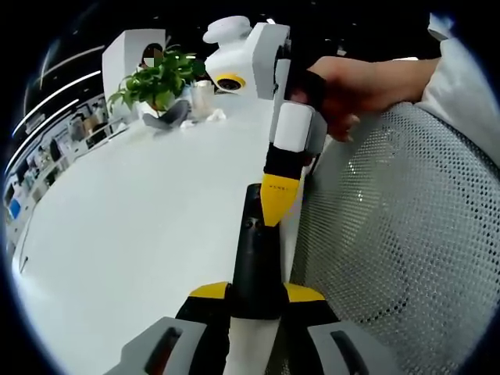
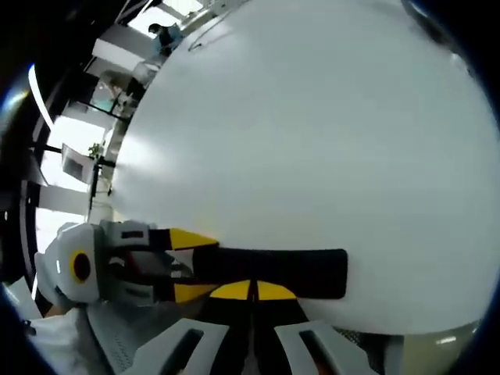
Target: Press the specified remote control buttons in sequence, fully releasing each button before pressing the next.
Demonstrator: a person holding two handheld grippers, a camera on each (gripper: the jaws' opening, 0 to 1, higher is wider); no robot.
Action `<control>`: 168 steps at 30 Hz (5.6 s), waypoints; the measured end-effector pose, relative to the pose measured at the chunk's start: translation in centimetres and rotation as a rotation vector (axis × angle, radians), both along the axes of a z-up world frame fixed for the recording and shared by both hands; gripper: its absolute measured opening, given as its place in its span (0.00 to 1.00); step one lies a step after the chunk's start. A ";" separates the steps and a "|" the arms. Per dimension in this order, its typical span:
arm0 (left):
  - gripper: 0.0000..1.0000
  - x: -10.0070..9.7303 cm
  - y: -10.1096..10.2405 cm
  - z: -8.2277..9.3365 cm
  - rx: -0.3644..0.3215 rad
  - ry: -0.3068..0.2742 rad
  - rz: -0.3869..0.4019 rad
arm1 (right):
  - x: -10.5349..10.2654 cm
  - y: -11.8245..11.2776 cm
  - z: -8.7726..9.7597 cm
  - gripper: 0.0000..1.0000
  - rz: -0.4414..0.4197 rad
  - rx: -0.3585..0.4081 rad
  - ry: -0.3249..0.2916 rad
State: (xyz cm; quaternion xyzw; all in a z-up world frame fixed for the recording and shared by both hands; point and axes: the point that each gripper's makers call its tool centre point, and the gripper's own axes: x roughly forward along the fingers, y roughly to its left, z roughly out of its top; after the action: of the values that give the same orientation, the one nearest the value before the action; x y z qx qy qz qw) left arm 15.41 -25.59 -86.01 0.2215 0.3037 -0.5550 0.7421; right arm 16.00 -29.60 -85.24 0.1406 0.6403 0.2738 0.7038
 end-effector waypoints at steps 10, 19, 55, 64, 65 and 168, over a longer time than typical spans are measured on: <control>0.24 -0.1 -0.2 0.0 -0.002 -0.003 -0.007 | 0.4 0.6 0.1 0.00 -0.016 0.030 -0.013; 0.24 -0.2 -0.3 0.0 -0.005 -0.004 -0.013 | 0.6 1.2 0.2 0.00 -0.010 0.068 -0.017; 0.24 -0.1 -0.4 -0.1 -0.024 0.001 -0.003 | 0.8 1.3 -0.3 0.00 0.037 -0.007 -0.063; 0.24 -0.1 -0.4 0.0 -0.023 -0.001 -0.001 | 0.6 1.4 -0.1 0.00 0.110 0.019 -0.110; 0.24 -0.1 -0.4 0.0 -0.023 -0.001 -0.001 | 0.5 1.5 0.0 0.00 0.148 0.004 -0.128; 0.25 0.1 -0.9 -0.2 -0.001 -0.001 0.011 | 2.5 2.6 3.5 0.00 0.099 0.121 -0.281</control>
State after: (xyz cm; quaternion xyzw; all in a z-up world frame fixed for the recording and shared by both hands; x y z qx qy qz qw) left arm 15.55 -26.51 -86.18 0.2198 0.3040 -0.5510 0.7454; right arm 18.49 -27.03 -81.77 0.1114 0.5238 0.3632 0.7624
